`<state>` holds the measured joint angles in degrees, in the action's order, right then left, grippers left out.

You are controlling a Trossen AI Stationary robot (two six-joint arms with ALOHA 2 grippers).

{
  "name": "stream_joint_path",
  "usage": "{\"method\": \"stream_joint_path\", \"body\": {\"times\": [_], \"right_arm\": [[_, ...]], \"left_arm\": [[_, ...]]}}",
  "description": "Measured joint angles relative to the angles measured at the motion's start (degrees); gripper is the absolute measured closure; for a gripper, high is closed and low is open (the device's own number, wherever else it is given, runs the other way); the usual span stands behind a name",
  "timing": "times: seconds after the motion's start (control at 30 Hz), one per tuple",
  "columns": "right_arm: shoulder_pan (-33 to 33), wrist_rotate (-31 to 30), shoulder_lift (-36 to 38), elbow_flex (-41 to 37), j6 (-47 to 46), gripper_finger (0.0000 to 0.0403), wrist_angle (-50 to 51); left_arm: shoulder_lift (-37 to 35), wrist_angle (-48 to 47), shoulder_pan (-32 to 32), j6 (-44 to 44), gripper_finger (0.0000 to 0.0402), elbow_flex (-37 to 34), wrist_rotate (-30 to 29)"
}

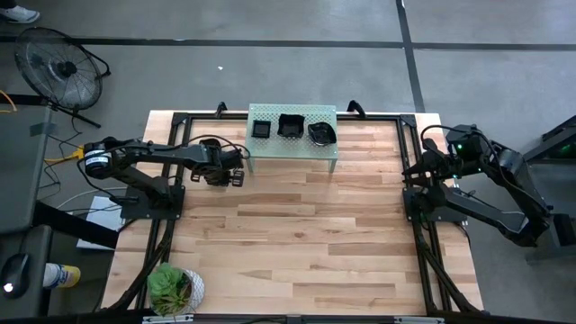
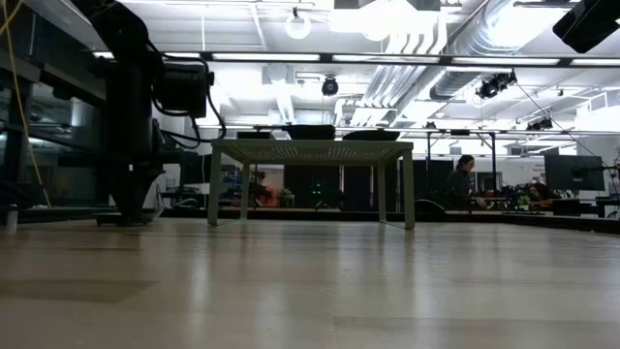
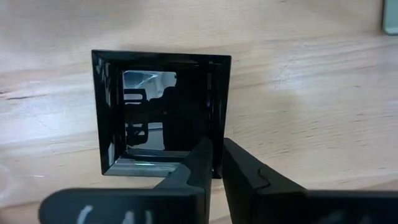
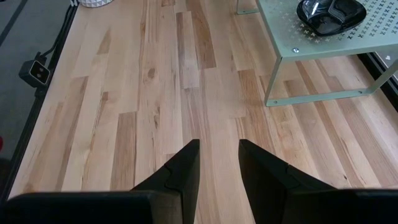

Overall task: Pick & Place Mini shaped plates
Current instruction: Stack the square shaped plate on top of the square shaped plate on the shelf

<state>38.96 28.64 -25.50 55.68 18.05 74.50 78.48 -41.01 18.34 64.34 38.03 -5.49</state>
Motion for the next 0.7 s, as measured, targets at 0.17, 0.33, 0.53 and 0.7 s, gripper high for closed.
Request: {"method": "stream_joint_path", "body": {"times": [0.17,0.33,0.53,0.7], "right_arm": [[0.02,0.0,0.0,0.0,0.0,0.0297,-0.02],[0.02,0.0,0.02,0.0,0.0,0.0297,-0.02],[0.02,0.0,0.01,0.0,0.0,0.0297,-0.01],[0.01,0.0,0.0,0.0,0.01,0.0297,-0.02]], "left_arm": [[-0.04,-0.08,-0.01,0.0,0.0389,0.05,-0.01],[-0.04,-0.29,-0.01,-0.67,0.0391,0.21,-0.01],[0.02,-3.88,0.01,-3.34,0.0399,2.38,-0.24],[0.02,-6.12,0.01,-4.89,0.0401,4.01,-0.95]]}}
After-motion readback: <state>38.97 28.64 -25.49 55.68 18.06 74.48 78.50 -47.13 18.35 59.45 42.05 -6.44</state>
